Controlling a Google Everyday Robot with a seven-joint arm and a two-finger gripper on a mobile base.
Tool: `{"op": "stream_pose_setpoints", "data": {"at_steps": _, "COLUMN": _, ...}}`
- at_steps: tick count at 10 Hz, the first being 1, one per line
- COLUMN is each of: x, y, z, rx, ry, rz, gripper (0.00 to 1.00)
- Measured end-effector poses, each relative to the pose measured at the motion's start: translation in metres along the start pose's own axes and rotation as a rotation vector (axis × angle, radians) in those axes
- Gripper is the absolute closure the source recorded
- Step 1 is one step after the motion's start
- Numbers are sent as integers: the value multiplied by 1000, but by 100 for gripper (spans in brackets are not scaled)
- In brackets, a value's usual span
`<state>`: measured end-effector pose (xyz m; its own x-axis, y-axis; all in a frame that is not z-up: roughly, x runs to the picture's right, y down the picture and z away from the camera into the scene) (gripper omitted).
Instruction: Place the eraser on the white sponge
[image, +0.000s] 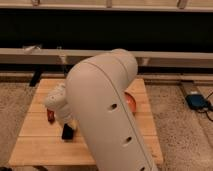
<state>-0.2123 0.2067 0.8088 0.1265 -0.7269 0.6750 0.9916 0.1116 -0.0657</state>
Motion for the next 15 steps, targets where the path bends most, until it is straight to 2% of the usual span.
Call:
{"op": "stream_pose_setpoints", "data": {"at_steps": 4, "x": 5, "y": -4, "z": -52, "rx": 70, "ry": 60, "rz": 3, "gripper": 85}}
{"op": "stream_pose_setpoints", "data": {"at_steps": 8, "x": 17, "y": 19, "z": -86, "rx": 113, "ry": 119, "rz": 68, "gripper": 85}}
{"op": "stream_pose_setpoints", "data": {"at_steps": 11, "x": 23, "y": 37, "z": -100, "rx": 130, "ry": 152, "rz": 125, "gripper": 85}}
{"op": "stream_pose_setpoints", "data": {"at_steps": 15, "x": 33, "y": 49, "z": -108, "rx": 128, "ry": 181, "rz": 191, "gripper": 85}}
